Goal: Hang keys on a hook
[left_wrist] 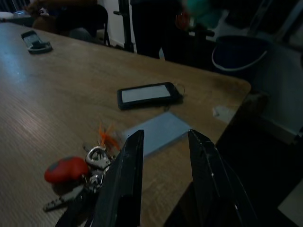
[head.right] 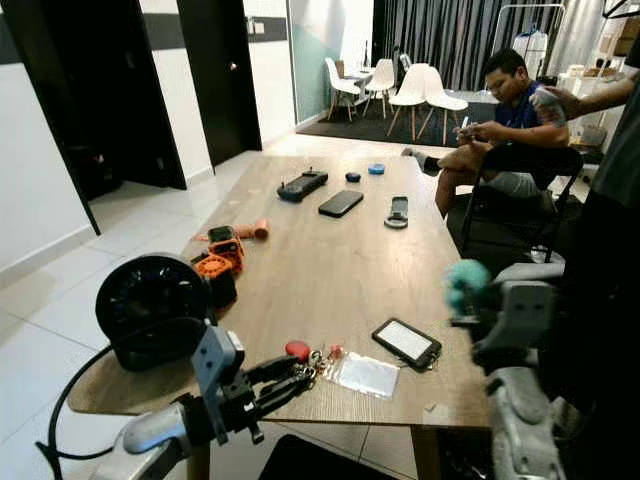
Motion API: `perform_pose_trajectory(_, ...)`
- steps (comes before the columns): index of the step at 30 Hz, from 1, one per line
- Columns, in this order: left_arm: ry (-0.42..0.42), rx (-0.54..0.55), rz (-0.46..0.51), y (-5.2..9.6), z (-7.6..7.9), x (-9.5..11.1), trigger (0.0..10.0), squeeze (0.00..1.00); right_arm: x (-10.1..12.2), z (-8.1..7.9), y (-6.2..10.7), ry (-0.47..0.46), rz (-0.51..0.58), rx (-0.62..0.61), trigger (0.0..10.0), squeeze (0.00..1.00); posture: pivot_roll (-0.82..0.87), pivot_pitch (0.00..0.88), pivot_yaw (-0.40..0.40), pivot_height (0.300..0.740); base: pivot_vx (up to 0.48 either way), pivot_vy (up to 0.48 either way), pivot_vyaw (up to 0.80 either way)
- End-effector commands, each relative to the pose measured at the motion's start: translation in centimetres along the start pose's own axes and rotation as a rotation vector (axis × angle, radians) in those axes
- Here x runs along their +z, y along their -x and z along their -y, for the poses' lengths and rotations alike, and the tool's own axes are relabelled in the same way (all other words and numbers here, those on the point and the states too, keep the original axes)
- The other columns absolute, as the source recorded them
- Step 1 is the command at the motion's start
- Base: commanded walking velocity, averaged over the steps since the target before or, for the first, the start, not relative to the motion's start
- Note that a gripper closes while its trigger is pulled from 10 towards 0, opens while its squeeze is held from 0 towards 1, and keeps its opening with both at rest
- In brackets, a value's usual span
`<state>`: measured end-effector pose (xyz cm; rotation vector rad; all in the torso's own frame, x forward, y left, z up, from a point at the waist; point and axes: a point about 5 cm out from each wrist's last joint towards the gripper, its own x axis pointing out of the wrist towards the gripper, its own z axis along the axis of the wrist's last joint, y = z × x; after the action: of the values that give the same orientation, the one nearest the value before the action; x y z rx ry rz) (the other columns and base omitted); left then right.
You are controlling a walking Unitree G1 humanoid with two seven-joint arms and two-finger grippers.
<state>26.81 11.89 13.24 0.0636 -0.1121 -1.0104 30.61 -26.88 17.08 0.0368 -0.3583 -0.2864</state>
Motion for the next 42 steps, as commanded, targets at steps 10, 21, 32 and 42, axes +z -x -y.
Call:
perform_pose_trajectory(10, 0.017, 0.068, -0.082, 5.1, -0.6, -2.7, 10.0, 0.0, -4.0, 9.7, 5.3, -0.036, -0.157, -0.549, 10.0, 0.0, 0.03, 0.031, 0.019, 0.74, 0.0, 0.0, 0.0)
perform_pose_trajectory(21, 0.058, -0.013, -0.451, 9.6, 2.4, -9.0, 10.0, 0.0, -12.1, 8.6, 13.9, 0.008, -0.584, -0.45, 10.0, 0.0, 0.03, 0.038, 0.021, 0.74, 0.0, 0.0, 0.0)
perform_pose_trajectory(32, 0.12, 0.124, -0.648, 11.2, 5.1, -14.3, 10.0, 0.0, -16.7, 5.6, 21.4, 0.086, -0.983, -0.292, 10.0, 0.0, 0.04, 0.04, 0.025, 0.74, 0.0, 0.0, 0.0)
perform_pose_trajectory(42, 0.238, 0.626, -0.733, 12.5, 3.5, -16.8, 10.0, 0.0, -18.2, 3.1, 23.5, -0.021, -1.141, -0.202, 10.0, 0.0, 0.04, 0.037, 0.024, 0.74, 0.0, 0.0, 0.0)
